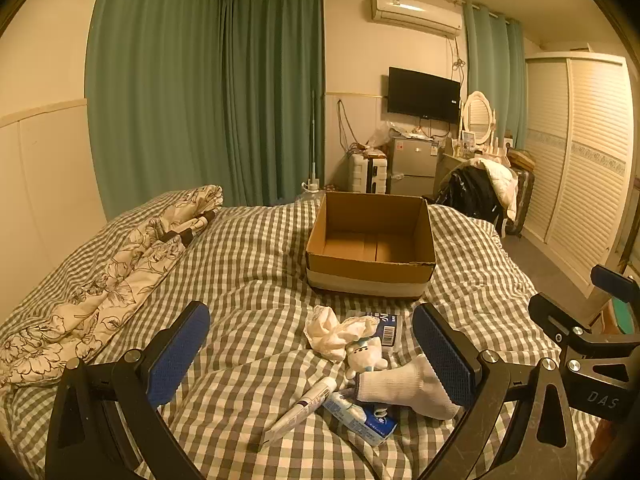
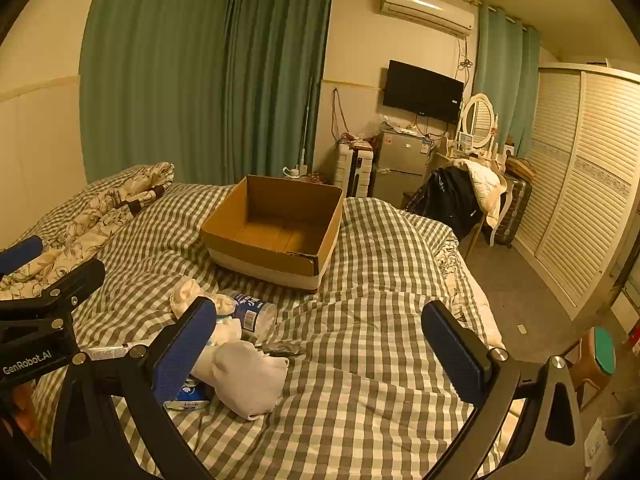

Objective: Organize objects
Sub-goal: 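Reach both tools toward the white sock and toothpaste tube on the bed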

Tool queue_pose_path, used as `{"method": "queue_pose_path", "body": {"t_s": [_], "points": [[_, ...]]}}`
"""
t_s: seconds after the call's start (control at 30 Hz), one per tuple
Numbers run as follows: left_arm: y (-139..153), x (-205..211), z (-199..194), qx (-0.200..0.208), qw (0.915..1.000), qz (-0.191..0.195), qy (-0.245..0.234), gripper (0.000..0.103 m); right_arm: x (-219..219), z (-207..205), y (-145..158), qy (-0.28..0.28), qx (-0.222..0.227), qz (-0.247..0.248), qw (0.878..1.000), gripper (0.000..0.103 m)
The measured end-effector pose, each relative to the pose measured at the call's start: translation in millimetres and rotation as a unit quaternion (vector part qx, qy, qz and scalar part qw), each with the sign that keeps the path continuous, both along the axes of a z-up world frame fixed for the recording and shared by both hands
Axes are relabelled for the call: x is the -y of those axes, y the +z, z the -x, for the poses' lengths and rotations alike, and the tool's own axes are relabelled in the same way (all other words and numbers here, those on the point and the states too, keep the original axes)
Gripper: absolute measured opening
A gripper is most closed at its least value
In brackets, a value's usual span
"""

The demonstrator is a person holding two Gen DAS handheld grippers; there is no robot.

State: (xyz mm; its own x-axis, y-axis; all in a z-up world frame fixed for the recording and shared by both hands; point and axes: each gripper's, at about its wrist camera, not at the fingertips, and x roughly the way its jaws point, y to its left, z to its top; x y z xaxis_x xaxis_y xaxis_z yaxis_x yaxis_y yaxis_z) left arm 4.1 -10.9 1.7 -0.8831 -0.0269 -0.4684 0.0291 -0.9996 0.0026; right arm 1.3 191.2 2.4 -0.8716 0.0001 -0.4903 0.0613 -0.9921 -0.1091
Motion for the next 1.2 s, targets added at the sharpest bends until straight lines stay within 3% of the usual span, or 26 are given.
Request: {"method": "queue_pose_path", "body": {"t_s": [0.77, 0.93, 1.07, 1.2], "points": [[-16, 8, 1, 0.018, 0.9998, 0.008, 0.005, 0.103, 13, 3, -10, 0.018, 0.022, -0.008, 1.0, 0.103], [-34, 13, 9, 0.043, 0.9989, 0.013, 0.013, 0.103, 23, 17, -34, 0.03, 0.057, -0.021, 0.998, 0.103], [-53, 19, 18, 0.072, 0.9971, 0.018, 0.021, 0.103, 32, 36, -67, 0.049, 0.111, -0.019, 0.992, 0.103], [-73, 27, 25, 0.098, 0.9945, 0.025, 0.029, 0.103, 39, 57, -104, 0.052, 0.159, -0.028, 0.985, 0.096]]}}
